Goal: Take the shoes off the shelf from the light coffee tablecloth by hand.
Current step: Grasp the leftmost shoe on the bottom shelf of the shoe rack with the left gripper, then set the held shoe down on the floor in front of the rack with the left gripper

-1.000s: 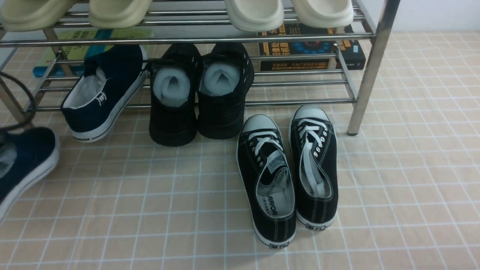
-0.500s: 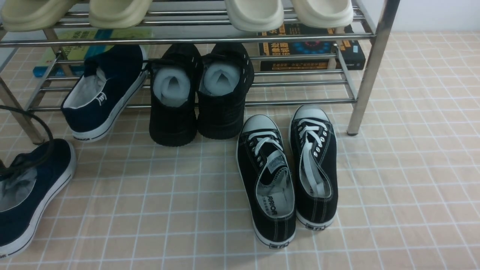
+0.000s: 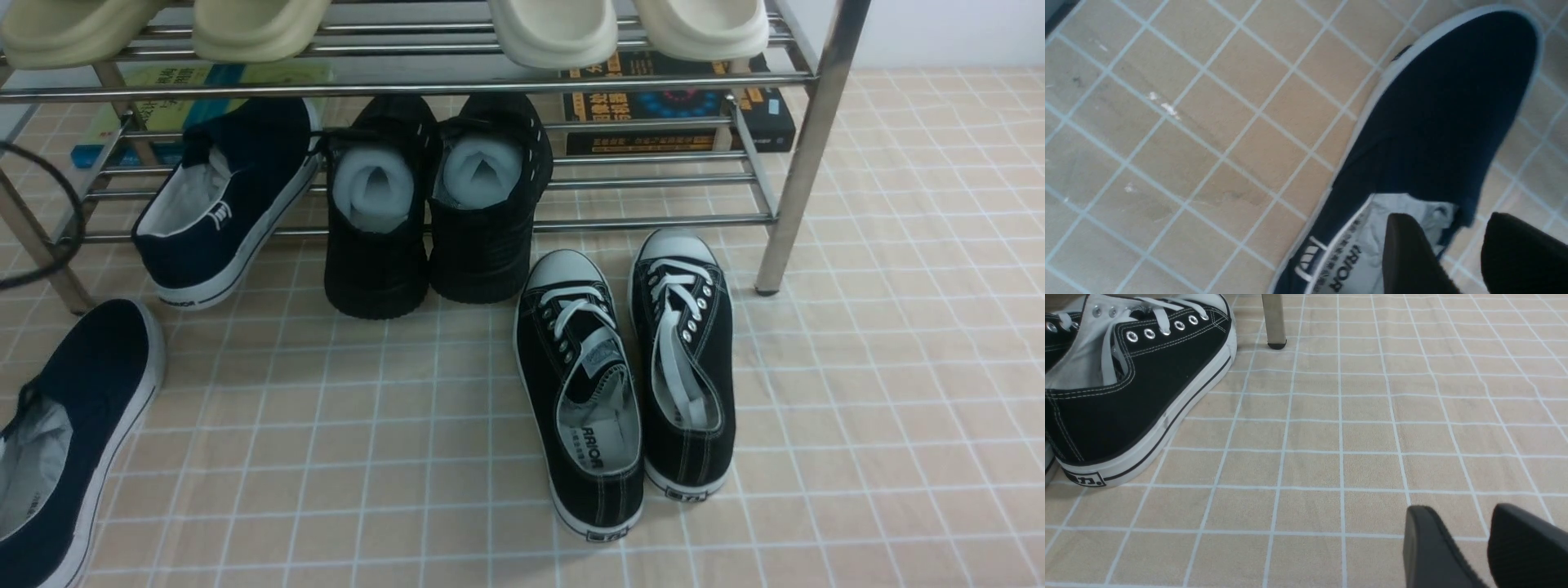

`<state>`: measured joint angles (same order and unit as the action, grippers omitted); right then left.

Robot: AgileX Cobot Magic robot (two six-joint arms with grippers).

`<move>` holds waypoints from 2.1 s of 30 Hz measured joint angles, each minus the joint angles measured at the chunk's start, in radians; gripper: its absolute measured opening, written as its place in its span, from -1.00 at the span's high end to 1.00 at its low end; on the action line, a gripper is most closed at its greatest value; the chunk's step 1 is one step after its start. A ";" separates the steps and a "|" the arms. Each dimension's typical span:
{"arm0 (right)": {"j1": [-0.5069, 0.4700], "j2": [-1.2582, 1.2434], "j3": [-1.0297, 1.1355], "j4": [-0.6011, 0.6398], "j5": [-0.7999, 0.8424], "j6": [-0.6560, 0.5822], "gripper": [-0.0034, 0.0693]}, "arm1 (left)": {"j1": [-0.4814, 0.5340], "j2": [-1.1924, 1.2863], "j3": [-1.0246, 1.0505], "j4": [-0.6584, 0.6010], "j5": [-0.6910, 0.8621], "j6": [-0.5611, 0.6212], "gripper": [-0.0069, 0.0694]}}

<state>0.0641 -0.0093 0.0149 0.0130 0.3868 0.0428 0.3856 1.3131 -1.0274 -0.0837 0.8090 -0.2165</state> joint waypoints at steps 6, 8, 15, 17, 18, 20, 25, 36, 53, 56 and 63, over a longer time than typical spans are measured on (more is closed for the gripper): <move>0.000 0.000 0.000 0.000 0.000 0.000 0.25 | 0.000 0.042 -0.126 -0.248 0.098 0.199 0.06; 0.000 0.000 0.000 0.000 0.000 0.000 0.25 | 0.000 0.099 -0.185 -0.385 0.147 0.298 0.04; 0.000 0.000 0.000 0.000 0.000 0.000 0.25 | -0.038 0.276 -0.312 -0.526 0.180 0.433 -0.21; 0.000 0.000 0.000 0.000 0.000 0.000 0.25 | -0.071 0.312 -0.335 -0.521 0.169 0.439 -0.28; 0.000 0.000 0.000 0.000 0.000 0.000 0.25 | -0.092 0.332 -0.349 -0.511 0.156 0.442 -0.33; 0.000 0.000 0.000 0.000 0.000 0.000 0.25 | -0.131 0.369 -0.373 -0.481 0.103 0.446 -0.39; 0.000 0.000 0.000 0.000 0.000 0.000 0.25 | -0.163 0.436 -0.386 -0.425 -0.029 0.447 -0.42; 0.000 0.000 0.000 0.000 0.000 0.000 0.25 | -0.168 0.522 -0.386 -0.414 -0.081 0.473 0.08; 0.000 0.000 0.000 0.000 0.000 0.000 0.25 | -0.194 0.279 -0.332 -0.145 0.271 0.161 0.74; 0.000 0.000 0.000 0.000 0.000 0.000 0.25 | -0.237 0.182 -0.211 -0.062 0.255 0.043 0.74; 0.000 0.000 0.000 0.000 0.000 0.000 0.25 | -0.277 0.117 0.027 -0.026 0.086 -0.078 0.74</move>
<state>0.0641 -0.0093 0.0149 0.0130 0.3868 0.0428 0.1084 1.4297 -1.0004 -0.1095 0.8946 -0.2944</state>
